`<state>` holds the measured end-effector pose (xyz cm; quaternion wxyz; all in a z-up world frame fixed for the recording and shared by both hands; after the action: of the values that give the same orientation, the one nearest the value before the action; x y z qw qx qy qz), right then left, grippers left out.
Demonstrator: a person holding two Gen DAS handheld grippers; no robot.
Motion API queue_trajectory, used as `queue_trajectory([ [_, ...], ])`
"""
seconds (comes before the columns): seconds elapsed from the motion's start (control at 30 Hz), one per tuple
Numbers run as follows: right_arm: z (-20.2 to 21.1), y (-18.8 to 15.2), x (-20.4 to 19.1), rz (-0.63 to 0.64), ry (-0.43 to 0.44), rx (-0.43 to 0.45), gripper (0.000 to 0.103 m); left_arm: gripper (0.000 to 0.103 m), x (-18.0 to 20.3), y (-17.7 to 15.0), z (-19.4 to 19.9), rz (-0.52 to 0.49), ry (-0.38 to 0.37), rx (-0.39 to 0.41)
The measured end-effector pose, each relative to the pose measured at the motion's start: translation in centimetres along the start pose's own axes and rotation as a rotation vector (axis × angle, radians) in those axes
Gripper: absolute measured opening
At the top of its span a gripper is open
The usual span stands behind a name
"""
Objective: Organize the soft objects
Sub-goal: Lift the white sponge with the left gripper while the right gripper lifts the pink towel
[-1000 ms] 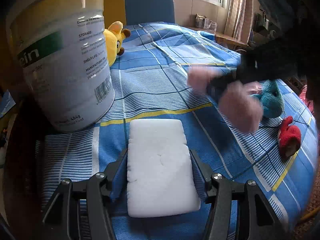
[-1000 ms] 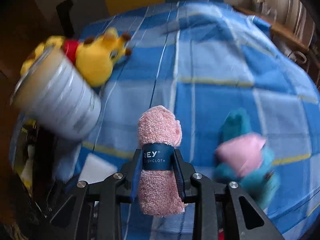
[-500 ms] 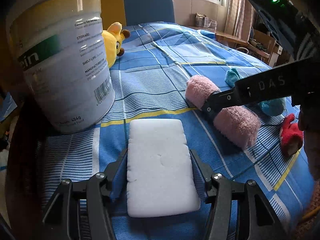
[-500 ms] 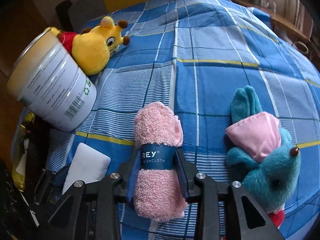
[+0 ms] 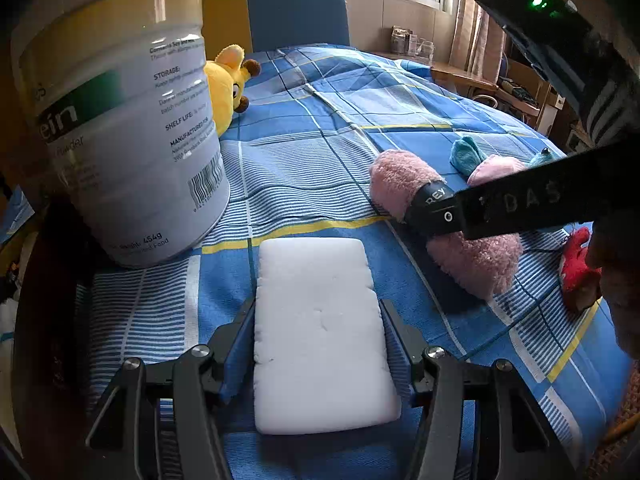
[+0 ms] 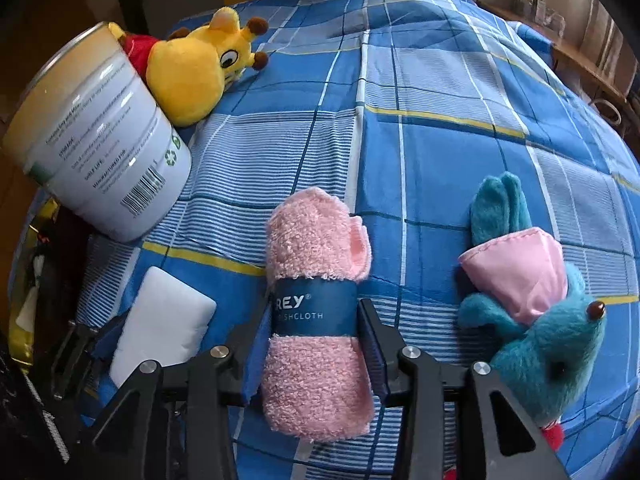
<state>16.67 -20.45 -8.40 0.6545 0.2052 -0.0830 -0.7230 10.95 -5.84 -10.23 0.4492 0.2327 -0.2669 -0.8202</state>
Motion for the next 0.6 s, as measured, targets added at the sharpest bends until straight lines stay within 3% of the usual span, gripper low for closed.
queue_trajectory([
  [0.1, -0.1, -0.2, -0.4, 0.031, -0.021, 0.015, 0.038, 0.059, 0.0, 0.0, 0.0, -0.002, 0.001, -0.001],
  [0.6, -1.1, -0.7, -1.3, 0.097, -0.066, 0.038, 0.038, 0.055, -0.4, 0.1, 1.6, 0.010, -0.038, -0.035],
])
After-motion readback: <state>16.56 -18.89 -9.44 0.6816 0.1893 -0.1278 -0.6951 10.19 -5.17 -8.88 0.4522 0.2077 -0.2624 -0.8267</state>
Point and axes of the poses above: each gripper's, at about its wrist camera, not at the fingertips, and z roughly against the way its jaws point, x to its right, y to its top, the point moved 1 cm from there along -z, roughly the way its jaws point, and after that the axes turned 12 degrees about -z, right-handed, at the moved point
